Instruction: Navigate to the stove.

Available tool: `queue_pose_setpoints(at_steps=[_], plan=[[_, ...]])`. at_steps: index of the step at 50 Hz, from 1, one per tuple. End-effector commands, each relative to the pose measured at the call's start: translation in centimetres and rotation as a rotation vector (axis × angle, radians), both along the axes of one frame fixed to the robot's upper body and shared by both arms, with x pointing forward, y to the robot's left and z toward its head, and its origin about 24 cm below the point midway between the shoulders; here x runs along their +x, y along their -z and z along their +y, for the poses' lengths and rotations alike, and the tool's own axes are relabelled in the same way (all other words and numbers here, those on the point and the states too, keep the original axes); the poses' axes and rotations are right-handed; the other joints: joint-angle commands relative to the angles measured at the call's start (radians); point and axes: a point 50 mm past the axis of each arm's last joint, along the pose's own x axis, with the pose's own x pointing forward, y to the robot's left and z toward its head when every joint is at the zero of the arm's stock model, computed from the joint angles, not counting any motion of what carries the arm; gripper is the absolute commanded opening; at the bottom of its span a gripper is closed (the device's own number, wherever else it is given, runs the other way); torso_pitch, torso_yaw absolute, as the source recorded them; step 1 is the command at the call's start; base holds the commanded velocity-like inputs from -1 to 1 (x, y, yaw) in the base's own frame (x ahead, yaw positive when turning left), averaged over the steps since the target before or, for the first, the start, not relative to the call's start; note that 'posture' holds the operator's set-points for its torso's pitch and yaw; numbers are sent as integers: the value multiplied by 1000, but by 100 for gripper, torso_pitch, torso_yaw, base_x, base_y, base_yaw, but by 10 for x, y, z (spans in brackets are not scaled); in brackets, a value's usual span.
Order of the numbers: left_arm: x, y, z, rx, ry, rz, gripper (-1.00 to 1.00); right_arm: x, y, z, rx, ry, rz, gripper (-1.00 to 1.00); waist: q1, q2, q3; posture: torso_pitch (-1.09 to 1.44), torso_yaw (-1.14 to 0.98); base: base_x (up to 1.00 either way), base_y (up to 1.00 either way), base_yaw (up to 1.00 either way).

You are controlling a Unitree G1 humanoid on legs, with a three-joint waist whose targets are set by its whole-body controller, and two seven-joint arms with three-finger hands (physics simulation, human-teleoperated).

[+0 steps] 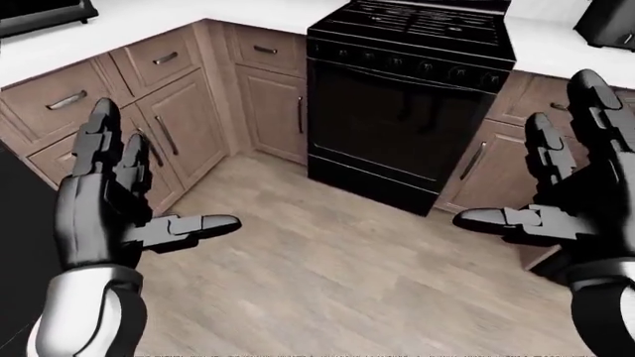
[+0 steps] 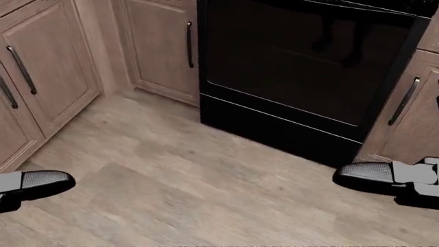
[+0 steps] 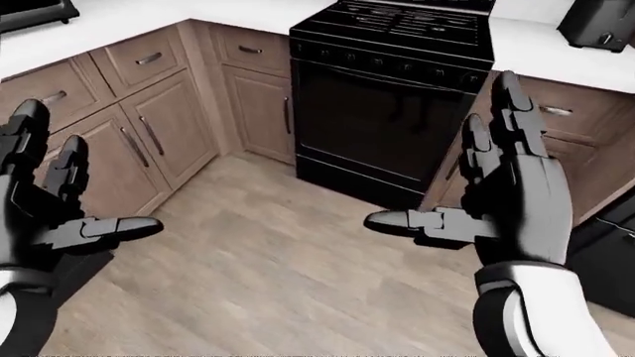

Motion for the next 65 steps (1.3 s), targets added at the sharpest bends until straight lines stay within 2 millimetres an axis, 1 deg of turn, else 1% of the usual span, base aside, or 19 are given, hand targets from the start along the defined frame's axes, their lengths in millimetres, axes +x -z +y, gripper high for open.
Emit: queue_pose_setpoints(at_steps=[1,5,16,18,20,21,22,24,29,32,38,43,44,47,49,55,59,60,65], plan=[[-3,-11,-4,20,18,-75,100,-3,-10,-2,-15,26,-68,100,-5,2,-22,0,0,0,0,0],[-4,-11,-4,20,18,-75,100,-4,-11,-3,-30,28,-80,100,8,-58,-38,0,0,0,0,0],[-4,-12,-5,21,20,-74,100,-5,-11,-2,-11,5,-80,100,-3,-30,-47,0,0,-5,0,-52],[-3,-12,-5,21,20,-73,100,-5,-12,-2,-13,2,-80,100,-5,-47,-49,0,0,-10,0,-100],[-2,-11,-5,21,22,-71,100,-4,-12,-2,-18,3,-79,100,-14,-93,-50,0,0,-11,0,-100],[-2,-12,-5,20,22,-72,100,-4,-12,-2,-19,2,-79,100,-31,-70,-35,0,0,-9,0,-100],[-2,-12,-5,20,21,-72,100,-4,-12,-2,-19,3,-81,100,-28,-88,-36,0,0,-10,0,-100],[-3,-12,-6,22,22,-72,100,-4,-12,-2,-16,4,-82,100,-37,-68,-43,0,0,-10,0,-80],[-2,-11,-6,24,21,-73,100,-3,-11,-1,-3,5,-81,100,-28,-38,0,0,0,0,0,0],[-2,-11,-6,25,23,-72,100,-2,-9,0,-11,5,-67,100,-32,13,-32,0,0,0,0,0],[-3,-9,-5,23,21,-71,100,-3,-9,0,-2,0,-74,100,0,-35,-31,0,0,0,0,0],[-3,-9,-5,23,21,-71,100,-3,-9,0,-16,4,-73,100,8,-45,-34,0,0,0,0,0],[-3,-9,-5,23,22,-71,100,-3,-10,0,-19,4,-73,100,4,-36,-54,0,0,0,13,0],[-3,-9,-5,24,21,-71,100,-3,-9,0,-23,3,-74,100,-4,-64,-36,0,0,0,44,0],[-3,-9,-5,23,21,-71,100,-3,-9,0,-26,5,-74,100,-9,-81,-50,0,0,0,47,0],[-3,-11,-6,26,24,-71,100,-3,-11,-1,-24,9,-76,100,-20,-29,-31,0,0,0,47,0],[-2,-11,-7,26,24,-72,100,-3,-11,-3,-15,29,-76,100,-26,63,-42,0,0,0,24,0],[-2,-11,-7,26,25,-71,100,-3,-12,-3,-13,26,-78,100,-13,43,-21,0,0,0,0,0],[-3,-11,-7,26,25,-72,100,-2,-12,-2,-24,27,-77,100,-6,-7,-22,0,0,0,0,0]])
